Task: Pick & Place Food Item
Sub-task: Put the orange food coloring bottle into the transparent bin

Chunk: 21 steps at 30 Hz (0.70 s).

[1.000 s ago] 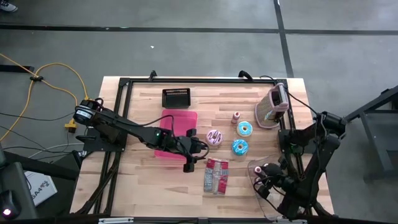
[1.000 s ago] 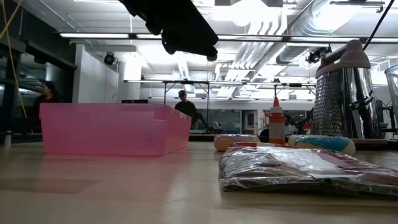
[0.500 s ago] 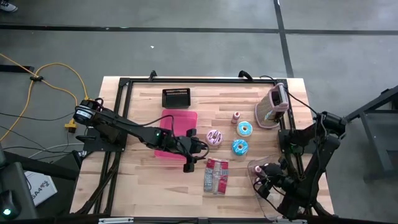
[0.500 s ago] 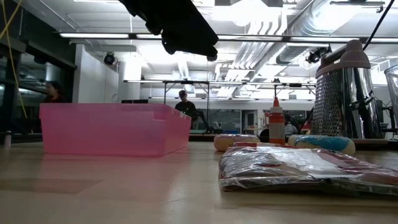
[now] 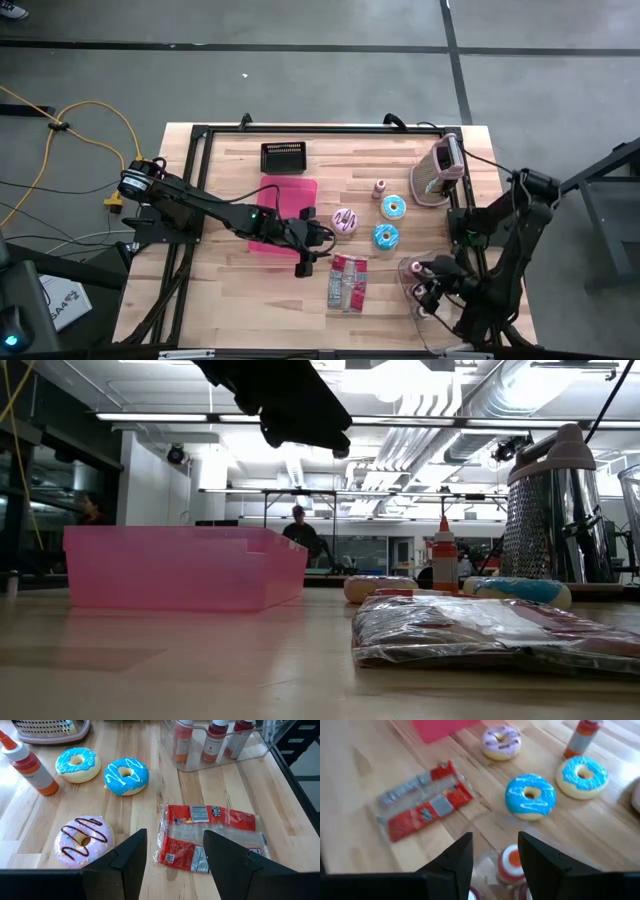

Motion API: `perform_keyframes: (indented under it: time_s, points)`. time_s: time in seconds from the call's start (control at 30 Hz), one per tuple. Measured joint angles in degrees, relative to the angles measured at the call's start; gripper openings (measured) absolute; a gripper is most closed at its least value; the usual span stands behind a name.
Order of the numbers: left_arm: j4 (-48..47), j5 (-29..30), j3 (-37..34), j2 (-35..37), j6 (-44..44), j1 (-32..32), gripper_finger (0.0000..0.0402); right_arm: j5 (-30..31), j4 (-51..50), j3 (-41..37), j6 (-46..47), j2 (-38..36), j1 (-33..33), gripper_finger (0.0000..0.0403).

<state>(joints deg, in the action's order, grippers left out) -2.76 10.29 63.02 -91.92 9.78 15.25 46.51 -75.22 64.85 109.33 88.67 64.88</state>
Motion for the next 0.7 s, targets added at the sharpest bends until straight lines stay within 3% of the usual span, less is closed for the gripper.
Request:
perform_keyframes:
  time_s: [0.3,0.6,0.7]
  points:
    - [3.7,-7.1,0.0,0.0,-0.7,-5.7,0.0187,2.1,-0.1,0.0,-9.3,-12.3,-2.4,0.0141]
    - [8.4,-8.4,0.0,-2.5,-5.1,-13.4,0.0187,7.8,5.4,0.0,-24.4,-22.0,-5.7,0.0142]
    - [9.1,-11.5,0.2,-4.4,-6.1,-16.3,0.0187,8.8,7.1,0.0,-29.2,-24.1,-6.7,0.0142]
